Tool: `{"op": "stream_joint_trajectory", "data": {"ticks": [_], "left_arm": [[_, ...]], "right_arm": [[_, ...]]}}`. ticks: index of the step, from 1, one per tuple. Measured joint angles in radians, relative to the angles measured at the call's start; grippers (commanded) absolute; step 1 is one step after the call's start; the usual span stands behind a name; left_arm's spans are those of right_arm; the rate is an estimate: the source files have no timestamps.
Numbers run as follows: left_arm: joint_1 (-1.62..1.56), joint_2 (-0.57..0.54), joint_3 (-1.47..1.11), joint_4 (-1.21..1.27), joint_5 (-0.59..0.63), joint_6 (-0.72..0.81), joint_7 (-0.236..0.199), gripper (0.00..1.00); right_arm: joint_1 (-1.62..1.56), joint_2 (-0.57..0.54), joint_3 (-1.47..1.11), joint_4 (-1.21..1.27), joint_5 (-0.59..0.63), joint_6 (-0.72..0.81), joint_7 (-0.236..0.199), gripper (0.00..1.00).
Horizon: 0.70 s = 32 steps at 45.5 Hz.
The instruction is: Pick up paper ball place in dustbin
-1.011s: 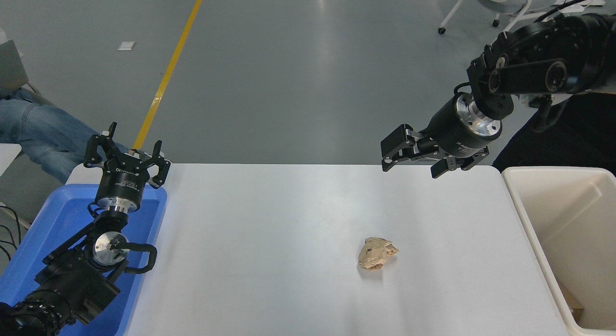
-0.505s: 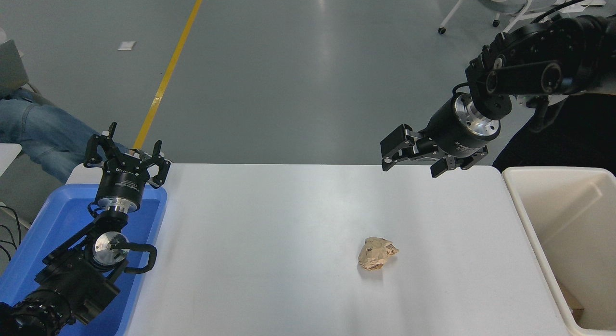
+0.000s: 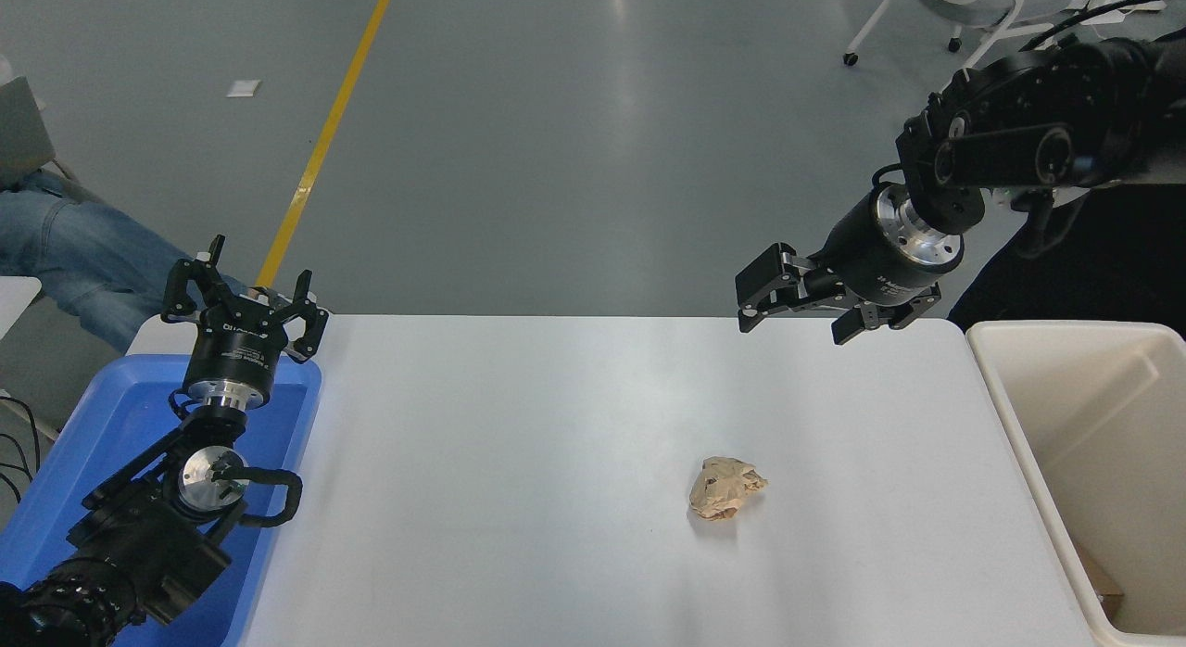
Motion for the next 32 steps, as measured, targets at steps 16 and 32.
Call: {"op": "stream_joint_trajectory", "data": {"ticks": [16,32], "left_arm": [[0.000,0.000,0.000,0.000,0.000,0.000,0.000,0.99],[0.000,0.000,0.000,0.000,-0.001,0.000,0.000,0.99]], "right_arm": [[-0.247,0.004,0.050,-0.082,-0.008,-0.099,-0.002,1.00],[-0.511,0.008,0.120,-0.231,-0.016,-0.219,-0.003,1.00]]}}
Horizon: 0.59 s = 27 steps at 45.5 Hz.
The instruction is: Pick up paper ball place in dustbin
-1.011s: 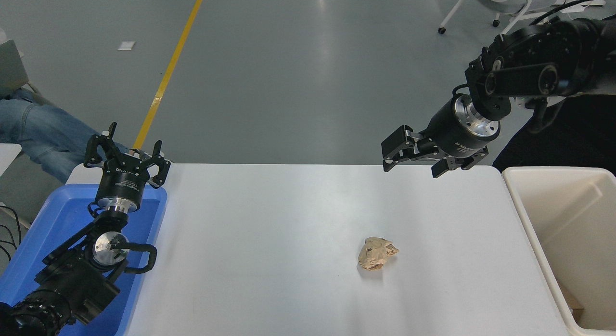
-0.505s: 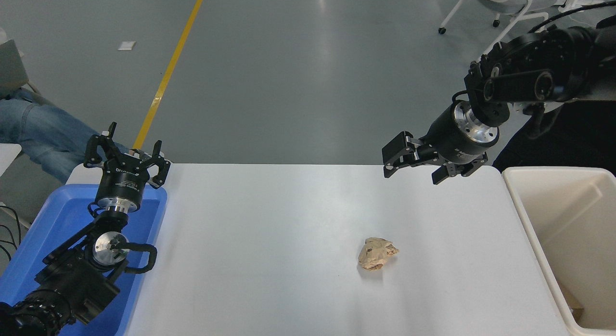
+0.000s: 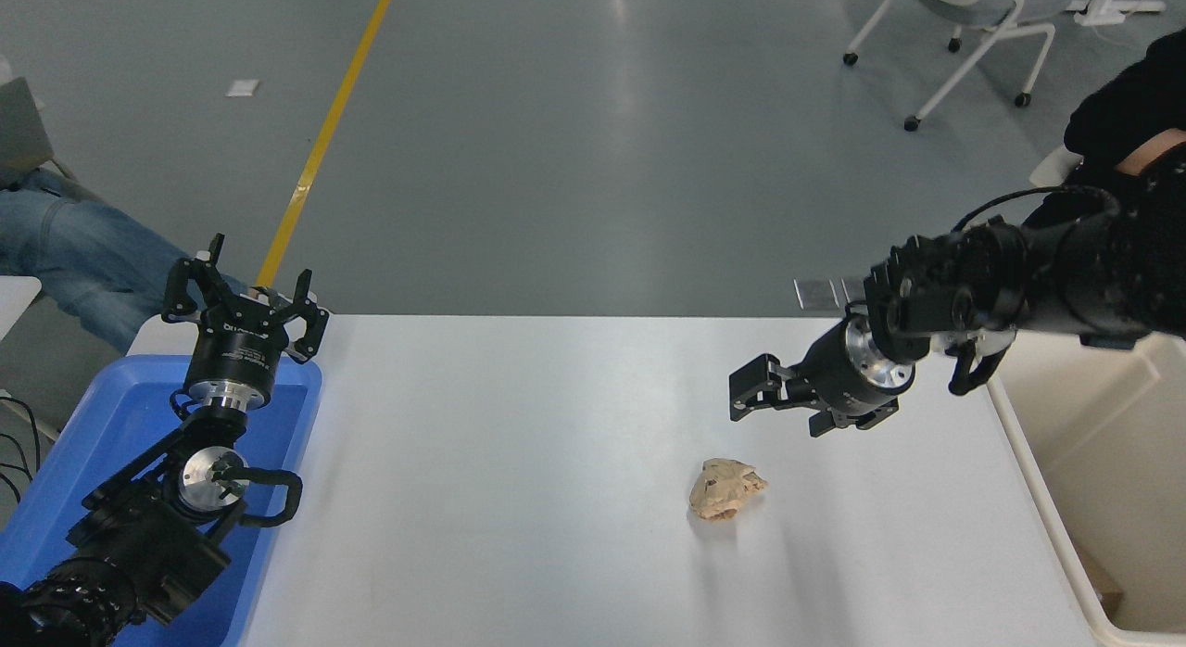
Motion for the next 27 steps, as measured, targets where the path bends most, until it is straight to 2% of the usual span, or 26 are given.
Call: {"op": "stream_joint_trajectory", "data": {"ticks": [27], "left_arm": [[0.000,0.000,0.000,0.000,0.000,0.000,0.000,0.99]], "right_arm": [[-0.279,0.001,0.135,-0.201,-0.004,-0.073,0.001,1.00]]}}
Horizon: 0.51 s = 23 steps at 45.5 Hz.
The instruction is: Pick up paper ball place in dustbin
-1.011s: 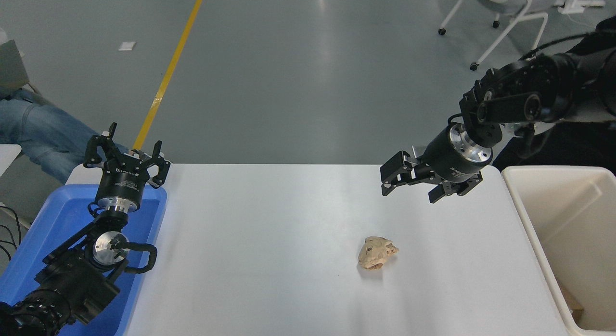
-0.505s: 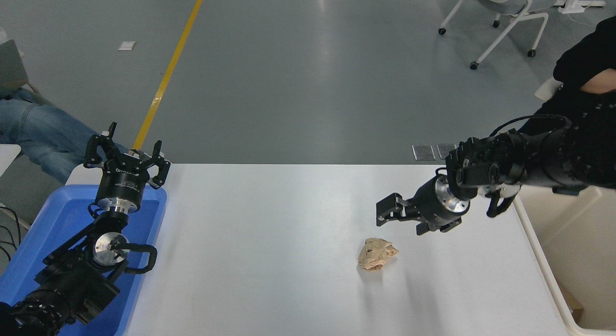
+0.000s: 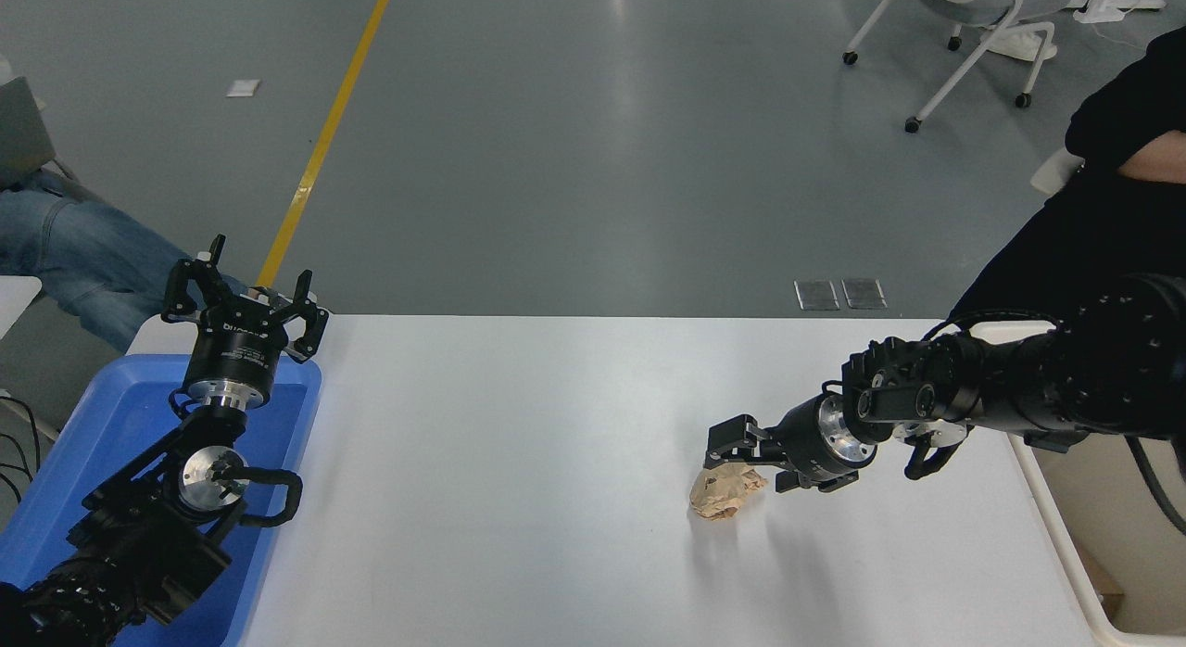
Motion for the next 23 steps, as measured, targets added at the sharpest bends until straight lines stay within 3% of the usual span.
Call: {"op": "stream_joint_trajectory", "data": {"ticks": [14,19,23], "left_arm": [[0.000,0.000,0.000,0.000,0.000,0.000,0.000,0.99],[0.000,0.000,0.000,0.000,0.000,0.000,0.000,0.99],[0.000,0.000,0.000,0.000,0.000,0.000,0.000,0.99]], "right_arm": [[-0.069,-0.001,0.055,-0.065,0.003,-0.024,0.002,0.96],[-0.091,-0.001,0.076,-0.082,0.003,-0.046,0.004,0.74],[-0.106,0.001,0.088,-0.090,0.001,-0.062,0.007,0.48]]}}
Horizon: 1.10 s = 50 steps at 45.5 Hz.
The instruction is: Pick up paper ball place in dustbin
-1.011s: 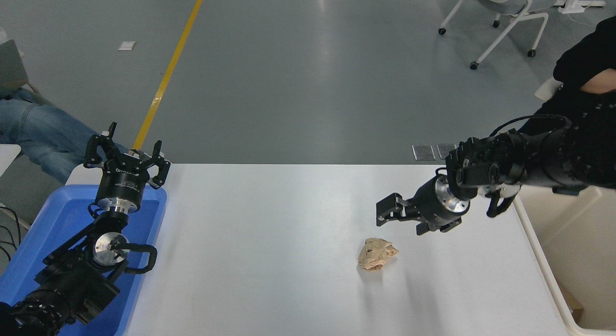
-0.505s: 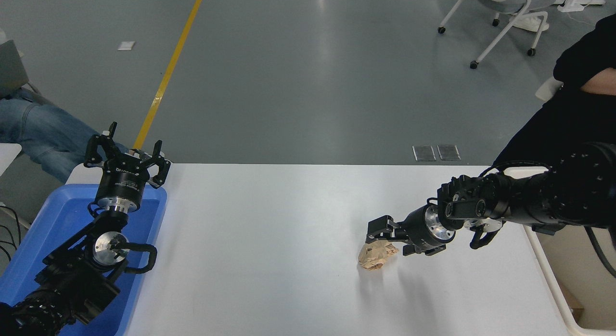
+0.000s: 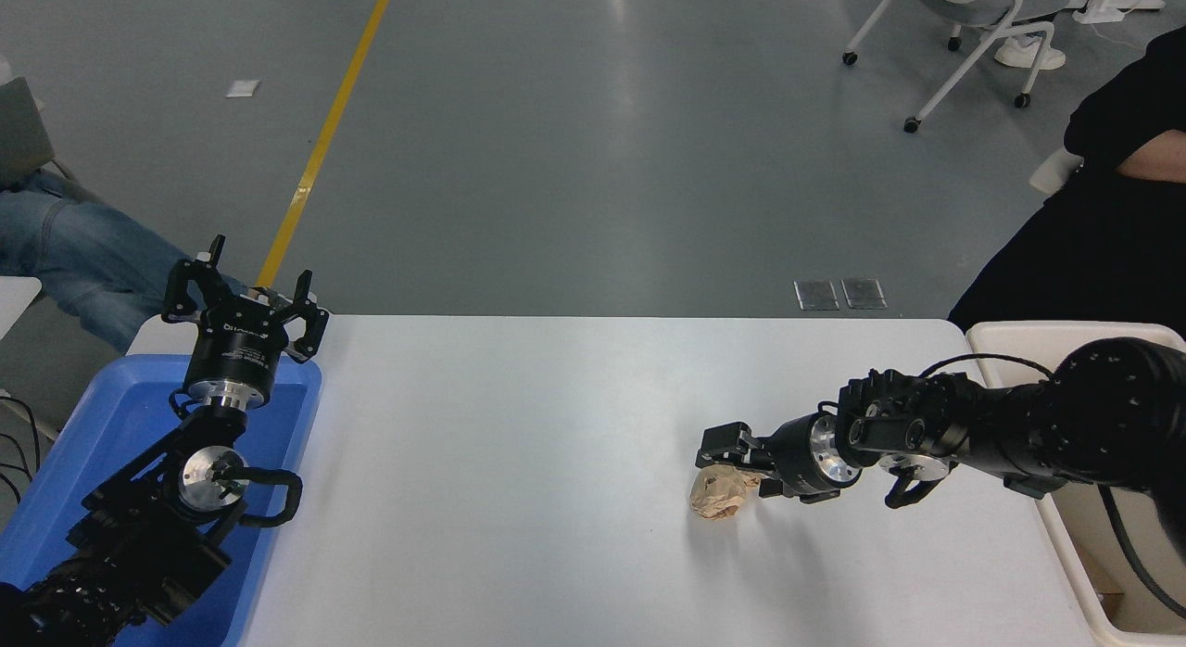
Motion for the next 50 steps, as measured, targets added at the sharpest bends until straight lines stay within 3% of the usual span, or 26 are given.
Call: {"op": "stream_joint_trajectory", "data": {"ticks": [9,22,50], "left_arm": [[0.000,0.000,0.000,0.000,0.000,0.000,0.000,0.99],[0.000,0.000,0.000,0.000,0.000,0.000,0.000,0.99],[0.000,0.000,0.000,0.000,0.000,0.000,0.000,0.99]], "right_arm": [[-0.009,0.014,0.009,0.004,-0.028,-0.017,0.026,0.00],[0.045,0.015,-0.027,0.023,-0.124,-0.024,0.102,0.00],[0.418,-0.163,-0.119,0.119,-0.224,0.032,0.172,0.00]]}}
